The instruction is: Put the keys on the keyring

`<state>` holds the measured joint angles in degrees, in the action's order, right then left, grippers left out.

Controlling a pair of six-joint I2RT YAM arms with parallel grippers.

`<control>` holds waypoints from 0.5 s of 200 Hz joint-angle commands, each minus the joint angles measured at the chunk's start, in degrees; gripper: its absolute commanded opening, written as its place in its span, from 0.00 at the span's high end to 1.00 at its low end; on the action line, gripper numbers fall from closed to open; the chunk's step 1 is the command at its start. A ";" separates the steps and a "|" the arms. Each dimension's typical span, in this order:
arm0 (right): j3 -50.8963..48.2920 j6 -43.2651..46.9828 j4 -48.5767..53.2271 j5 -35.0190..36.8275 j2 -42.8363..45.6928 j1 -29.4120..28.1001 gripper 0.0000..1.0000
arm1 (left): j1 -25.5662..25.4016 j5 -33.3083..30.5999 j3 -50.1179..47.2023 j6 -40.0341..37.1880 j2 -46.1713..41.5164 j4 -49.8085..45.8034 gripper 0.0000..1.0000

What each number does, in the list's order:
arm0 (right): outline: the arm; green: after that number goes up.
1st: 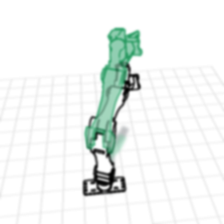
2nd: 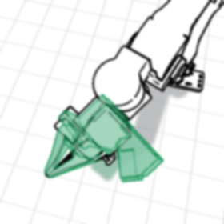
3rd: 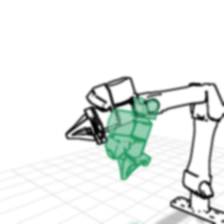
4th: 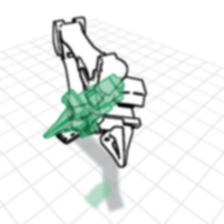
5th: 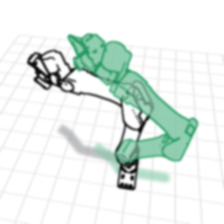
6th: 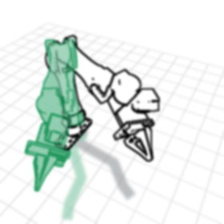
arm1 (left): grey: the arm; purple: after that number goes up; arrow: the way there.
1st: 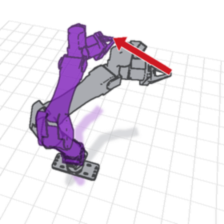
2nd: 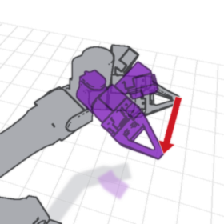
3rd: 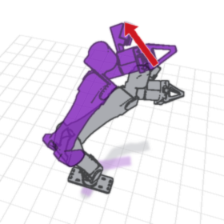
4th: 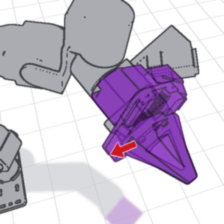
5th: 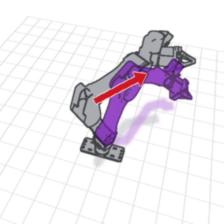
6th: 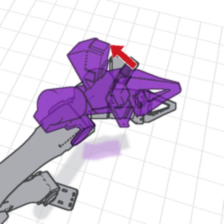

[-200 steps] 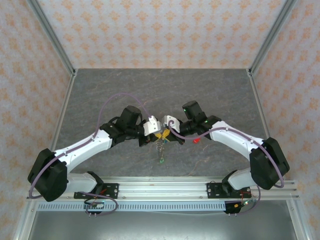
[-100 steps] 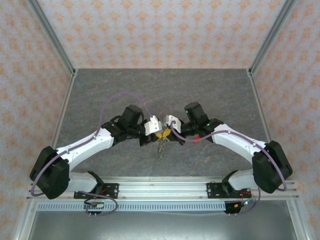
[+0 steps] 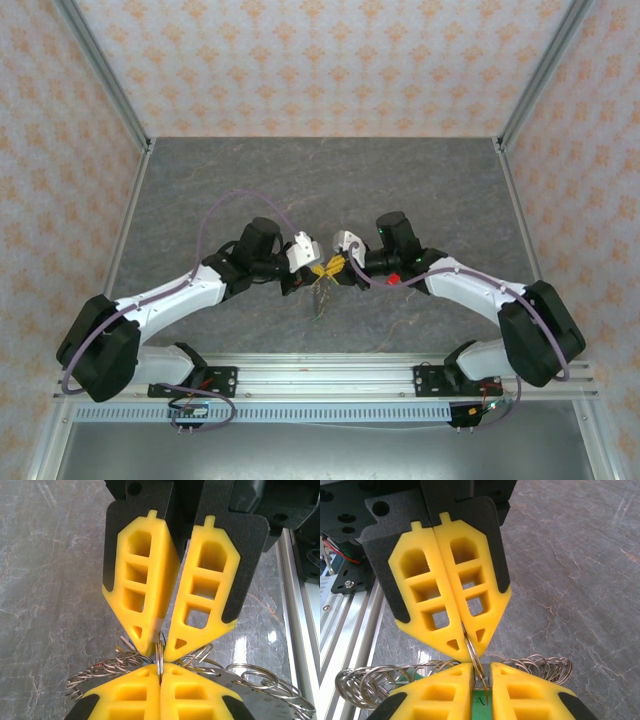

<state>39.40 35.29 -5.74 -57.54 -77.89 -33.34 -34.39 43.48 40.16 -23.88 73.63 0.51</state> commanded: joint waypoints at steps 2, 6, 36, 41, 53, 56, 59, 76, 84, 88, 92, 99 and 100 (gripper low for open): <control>-1.49 -3.23 -7.41 -2.60 -1.29 0.88 0.84 | -0.10 3.37 -0.71 3.97 -1.95 11.00 1.00; -1.67 -3.40 -7.77 -2.54 -1.46 1.06 0.84 | -0.12 3.32 -1.10 4.28 -2.05 11.59 1.00; -2.72 -4.42 -10.02 -2.43 -2.28 1.44 0.85 | 0.03 3.56 -2.21 6.42 -2.22 15.04 1.00; -2.90 -4.60 -10.42 -2.40 -2.59 1.52 0.85 | 0.03 3.56 -2.57 6.94 -2.32 16.09 1.00; -3.11 -4.75 -11.28 -1.98 -3.04 1.58 0.96 | 0.02 3.46 -3.02 7.53 -2.39 16.91 1.00; -3.10 -4.93 -11.38 -1.83 -3.05 1.61 0.98 | 0.03 3.45 -2.93 7.32 -2.33 16.56 1.00; -3.10 -5.16 -11.55 -1.79 -2.98 1.54 0.98 | 0.04 3.45 -2.76 7.19 -2.28 16.09 1.00; -2.15 -4.91 -10.50 -1.73 -2.28 1.61 1.00 | 0.03 2.26 -2.13 5.45 -2.29 12.50 1.00; -0.92 -3.36 -7.57 -2.06 -1.72 1.60 1.00 | 0.03 1.62 -1.80 3.94 -2.26 10.04 1.00; -0.13 -2.43 -5.83 -2.48 -1.45 1.60 1.00 | 0.02 1.21 -1.51 3.06 -2.29 8.48 0.97; 0.64 -1.57 -4.11 -2.65 -1.14 1.61 1.00 | 0.02 0.69 -1.14 2.16 -2.18 6.96 0.93; 1.83 -0.38 -1.51 -3.01 -0.78 1.60 1.00 | 0.05 -0.15 -0.39 0.56 -1.95 3.81 0.90; 2.00 -0.21 -1.14 -3.01 -0.78 1.56 1.00 | 0.04 -0.24 -0.28 0.27 -1.93 3.32 0.90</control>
<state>37.39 31.31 -12.45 -59.66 -79.75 -31.83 -33.87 42.89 36.71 -19.22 73.63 7.70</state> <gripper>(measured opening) 0.040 0.062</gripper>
